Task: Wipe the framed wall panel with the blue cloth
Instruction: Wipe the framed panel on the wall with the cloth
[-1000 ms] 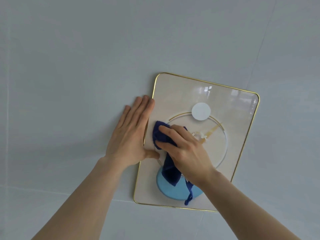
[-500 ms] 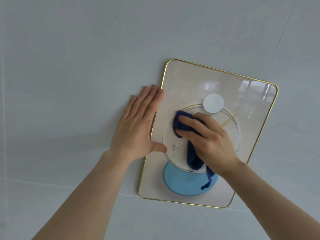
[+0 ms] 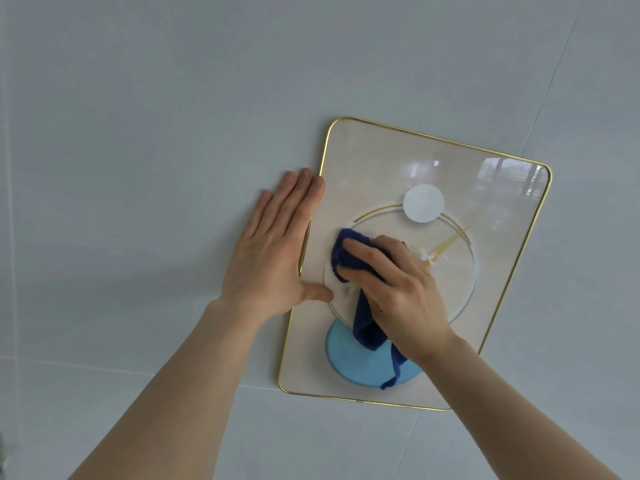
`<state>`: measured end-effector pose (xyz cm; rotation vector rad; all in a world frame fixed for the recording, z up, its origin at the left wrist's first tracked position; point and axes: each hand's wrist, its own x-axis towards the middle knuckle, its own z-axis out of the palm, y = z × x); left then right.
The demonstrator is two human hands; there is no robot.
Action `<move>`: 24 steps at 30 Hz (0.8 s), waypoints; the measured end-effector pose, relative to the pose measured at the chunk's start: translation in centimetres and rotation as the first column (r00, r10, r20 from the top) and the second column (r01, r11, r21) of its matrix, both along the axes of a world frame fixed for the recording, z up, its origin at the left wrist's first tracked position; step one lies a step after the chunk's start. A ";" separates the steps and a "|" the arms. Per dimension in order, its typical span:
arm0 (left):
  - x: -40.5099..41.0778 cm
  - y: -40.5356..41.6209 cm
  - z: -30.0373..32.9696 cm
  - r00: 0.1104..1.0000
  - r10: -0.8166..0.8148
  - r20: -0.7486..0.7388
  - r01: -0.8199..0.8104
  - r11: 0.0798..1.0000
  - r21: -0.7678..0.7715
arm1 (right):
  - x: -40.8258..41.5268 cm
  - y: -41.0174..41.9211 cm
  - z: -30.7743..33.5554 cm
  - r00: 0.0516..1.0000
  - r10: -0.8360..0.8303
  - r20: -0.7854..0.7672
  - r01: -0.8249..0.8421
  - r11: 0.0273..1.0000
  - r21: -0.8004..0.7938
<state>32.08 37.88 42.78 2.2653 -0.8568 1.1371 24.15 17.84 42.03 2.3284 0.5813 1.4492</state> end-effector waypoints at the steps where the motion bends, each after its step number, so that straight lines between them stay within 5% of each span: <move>1: 0.0 0.0 0.0 1.000 -0.003 -0.001 0.003 1.000 -0.002 | -0.1 -0.4 0.6 0.999 -0.009 0.037 0.007 0.999 0.033; 5: 0.1 -0.2 -0.1 1.000 -0.005 0.001 0.005 1.000 -0.002 | 0.6 -0.2 1.4 0.980 -0.059 0.188 -0.003 0.949 0.314; 12: -0.4 -0.2 -0.1 1.000 0.005 -0.005 -0.005 1.000 -0.002 | -0.6 -1.3 -2.9 0.990 -0.059 0.125 0.026 0.969 0.244; 20: -2.2 -0.9 0.4 0.995 0.083 -0.059 -0.083 0.997 0.007 | -3.8 -0.6 -3.7 0.981 -0.137 -0.140 0.171 0.947 0.272; 24: -3.4 -1.0 0.1 0.992 0.100 -0.079 -0.101 0.995 -0.009 | -5.8 0.7 -1.8 0.896 -0.136 -0.422 0.288 0.902 0.320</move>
